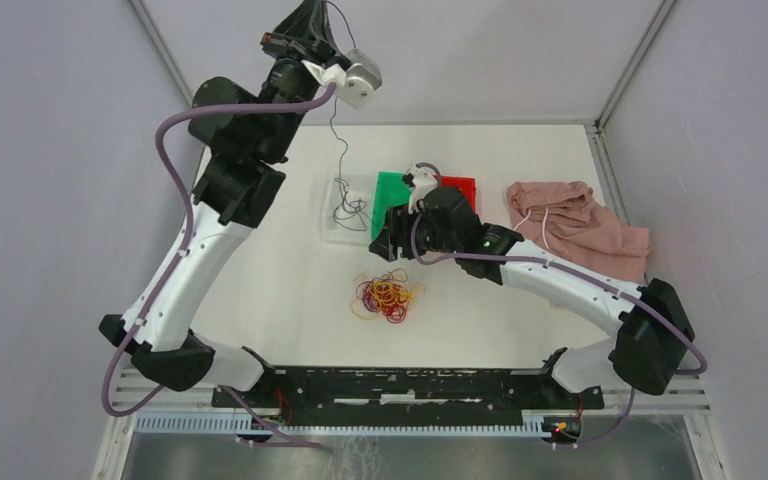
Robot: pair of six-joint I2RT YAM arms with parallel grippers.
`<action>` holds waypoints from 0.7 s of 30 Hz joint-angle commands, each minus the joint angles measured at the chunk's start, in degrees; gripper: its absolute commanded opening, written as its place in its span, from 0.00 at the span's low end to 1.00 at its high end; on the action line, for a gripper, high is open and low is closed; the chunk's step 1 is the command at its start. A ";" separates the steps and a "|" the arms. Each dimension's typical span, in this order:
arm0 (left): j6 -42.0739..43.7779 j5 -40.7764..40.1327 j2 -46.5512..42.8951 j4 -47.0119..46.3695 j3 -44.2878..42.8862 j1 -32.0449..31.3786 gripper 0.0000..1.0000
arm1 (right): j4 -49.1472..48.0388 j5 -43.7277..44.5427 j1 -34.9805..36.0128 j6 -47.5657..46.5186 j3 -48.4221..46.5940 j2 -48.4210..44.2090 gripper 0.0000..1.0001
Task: Untangle the cables
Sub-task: Place the cable in the bin.
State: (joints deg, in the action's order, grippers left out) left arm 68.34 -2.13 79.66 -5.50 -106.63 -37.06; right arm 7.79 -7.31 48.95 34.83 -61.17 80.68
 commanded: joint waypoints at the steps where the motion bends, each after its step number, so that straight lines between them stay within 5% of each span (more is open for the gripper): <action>1: -4.09 -3.01 3.62 -4.13 -3.13 1.03 0.03 | -1.20 2.70 -2.49 1.33 2.21 -4.34 0.66; 11: -9.04 -2.41 10.47 -4.75 -12.80 7.79 0.03 | -1.80 2.08 -3.42 1.94 5.72 -4.97 0.66; 21: -8.28 -0.44 11.65 -6.48 -8.50 11.84 0.03 | -0.68 2.76 -3.80 1.88 6.68 -5.84 0.66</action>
State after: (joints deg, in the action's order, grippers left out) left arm 61.98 -3.86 90.87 -8.60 -116.81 -26.37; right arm 8.32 -5.32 45.60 36.21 -55.07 76.77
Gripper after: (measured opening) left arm 0.052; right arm 0.659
